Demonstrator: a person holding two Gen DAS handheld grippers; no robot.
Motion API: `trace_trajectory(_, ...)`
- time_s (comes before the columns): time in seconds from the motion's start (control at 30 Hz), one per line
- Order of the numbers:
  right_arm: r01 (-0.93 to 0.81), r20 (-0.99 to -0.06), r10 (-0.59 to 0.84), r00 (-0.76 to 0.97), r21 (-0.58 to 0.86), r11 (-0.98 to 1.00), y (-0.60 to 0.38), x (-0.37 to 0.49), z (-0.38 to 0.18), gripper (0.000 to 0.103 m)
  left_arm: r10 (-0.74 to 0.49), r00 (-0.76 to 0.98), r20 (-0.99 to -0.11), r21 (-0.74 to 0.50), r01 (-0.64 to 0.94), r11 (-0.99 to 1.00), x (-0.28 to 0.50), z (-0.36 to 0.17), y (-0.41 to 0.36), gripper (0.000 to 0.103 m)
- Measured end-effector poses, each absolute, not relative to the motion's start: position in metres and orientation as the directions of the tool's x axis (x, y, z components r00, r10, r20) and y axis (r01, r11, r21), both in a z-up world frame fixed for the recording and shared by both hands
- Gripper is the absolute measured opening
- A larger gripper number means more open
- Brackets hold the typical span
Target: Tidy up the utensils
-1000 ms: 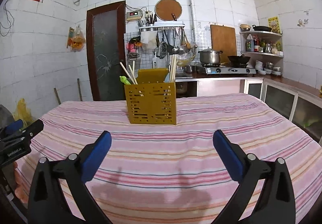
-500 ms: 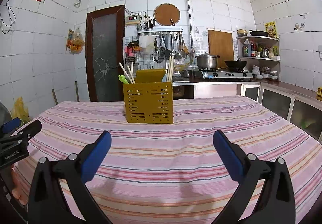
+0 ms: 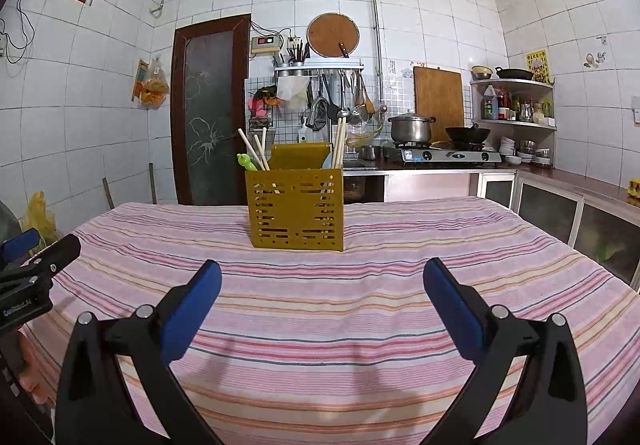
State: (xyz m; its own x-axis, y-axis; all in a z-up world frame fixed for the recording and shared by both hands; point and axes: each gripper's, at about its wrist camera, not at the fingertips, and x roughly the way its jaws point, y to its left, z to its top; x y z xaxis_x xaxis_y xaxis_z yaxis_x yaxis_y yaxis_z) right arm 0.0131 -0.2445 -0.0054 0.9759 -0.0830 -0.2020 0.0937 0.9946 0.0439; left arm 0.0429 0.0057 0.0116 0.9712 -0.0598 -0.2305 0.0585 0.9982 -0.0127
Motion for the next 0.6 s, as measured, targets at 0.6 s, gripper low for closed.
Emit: trace_trajectory(0.6, 0.093, -0.195, -0.081, 0.977, 0.053, 0.994, -0.2454, 0.0116, -0.0029, 0.099, -0.016, 0.974, -0.226, 0.002, 0.017, 1.0, 0.0407, 0.0116, 0.0033, 0.098)
